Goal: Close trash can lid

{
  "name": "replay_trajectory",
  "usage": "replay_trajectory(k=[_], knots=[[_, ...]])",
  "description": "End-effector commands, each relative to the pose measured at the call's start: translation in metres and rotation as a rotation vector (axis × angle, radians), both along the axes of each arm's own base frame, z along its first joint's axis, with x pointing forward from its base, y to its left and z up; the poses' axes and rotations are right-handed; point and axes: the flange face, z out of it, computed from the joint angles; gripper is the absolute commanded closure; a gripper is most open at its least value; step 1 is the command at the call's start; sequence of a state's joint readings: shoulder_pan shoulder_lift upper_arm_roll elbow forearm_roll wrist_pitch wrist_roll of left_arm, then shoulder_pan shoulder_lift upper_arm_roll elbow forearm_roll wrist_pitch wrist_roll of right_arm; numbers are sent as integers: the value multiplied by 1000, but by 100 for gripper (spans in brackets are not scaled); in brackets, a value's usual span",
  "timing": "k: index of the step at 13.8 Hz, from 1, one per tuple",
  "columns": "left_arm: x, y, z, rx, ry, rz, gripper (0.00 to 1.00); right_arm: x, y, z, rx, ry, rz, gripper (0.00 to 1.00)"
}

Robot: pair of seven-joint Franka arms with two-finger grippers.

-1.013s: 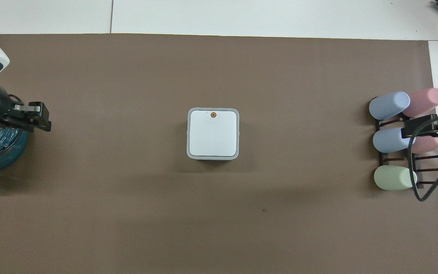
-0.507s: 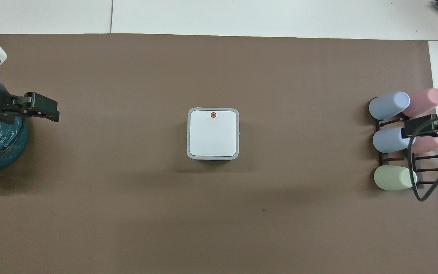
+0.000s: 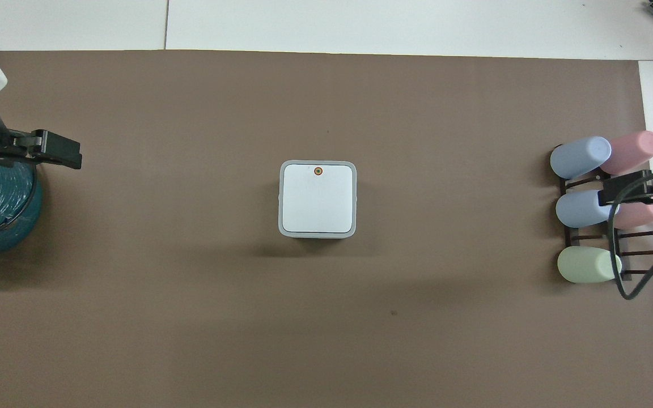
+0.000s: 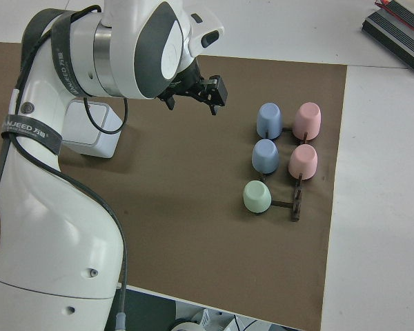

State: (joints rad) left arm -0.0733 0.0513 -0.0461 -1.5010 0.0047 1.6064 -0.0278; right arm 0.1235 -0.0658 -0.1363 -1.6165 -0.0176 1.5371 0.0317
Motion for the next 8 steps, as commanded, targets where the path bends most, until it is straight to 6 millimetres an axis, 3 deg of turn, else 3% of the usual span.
replay_trajectory(k=[1, 8], knots=[[-4, 5, 1, 28, -32, -9, 0, -8, 1, 1, 18, 3, -7, 0], [-3, 5, 0, 27, -32, 1, 0, -8, 1, 1, 18, 3, -7, 0]])
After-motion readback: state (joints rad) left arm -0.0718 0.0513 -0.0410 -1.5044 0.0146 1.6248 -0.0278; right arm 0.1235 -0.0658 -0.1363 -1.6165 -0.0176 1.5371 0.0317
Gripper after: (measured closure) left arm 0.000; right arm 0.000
